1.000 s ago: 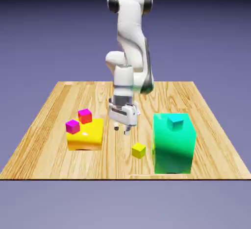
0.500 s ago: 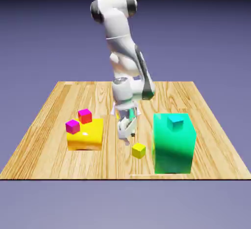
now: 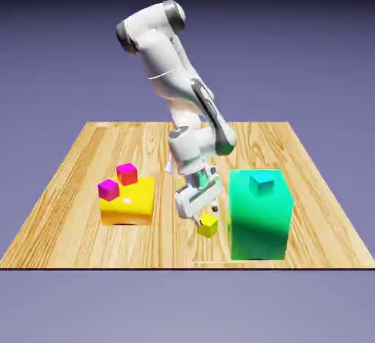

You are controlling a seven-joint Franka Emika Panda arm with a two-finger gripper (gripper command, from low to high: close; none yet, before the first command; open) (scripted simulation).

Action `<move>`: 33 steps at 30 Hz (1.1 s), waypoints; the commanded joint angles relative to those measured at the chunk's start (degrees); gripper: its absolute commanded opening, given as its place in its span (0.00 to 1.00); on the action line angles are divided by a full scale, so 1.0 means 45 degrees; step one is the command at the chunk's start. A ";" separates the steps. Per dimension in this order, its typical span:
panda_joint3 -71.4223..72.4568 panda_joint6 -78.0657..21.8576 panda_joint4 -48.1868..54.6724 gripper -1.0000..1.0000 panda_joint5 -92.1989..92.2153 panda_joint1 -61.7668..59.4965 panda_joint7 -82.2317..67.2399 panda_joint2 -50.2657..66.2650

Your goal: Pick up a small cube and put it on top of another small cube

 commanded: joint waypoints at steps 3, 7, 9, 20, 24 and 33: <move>-0.1330 0.0591 0.0311 0.50 0.0041 0.1384 -0.0194 0.0675; -0.1111 0.0494 0.0260 0.00 0.0034 0.1156 -0.0162 0.0563; -0.0225 0.0100 0.0053 0.00 0.0007 0.0234 -0.0033 0.0114; 0.4199 -0.2121 -0.0880 0.00 -0.0070 -0.4459 0.0430 -0.2364; 0.2355 -0.3330 0.0085 0.00 0.0318 -0.3387 -0.1018 -0.3228; -0.1798 -0.5974 0.1121 0.00 0.0639 -0.1499 -0.3166 -0.4850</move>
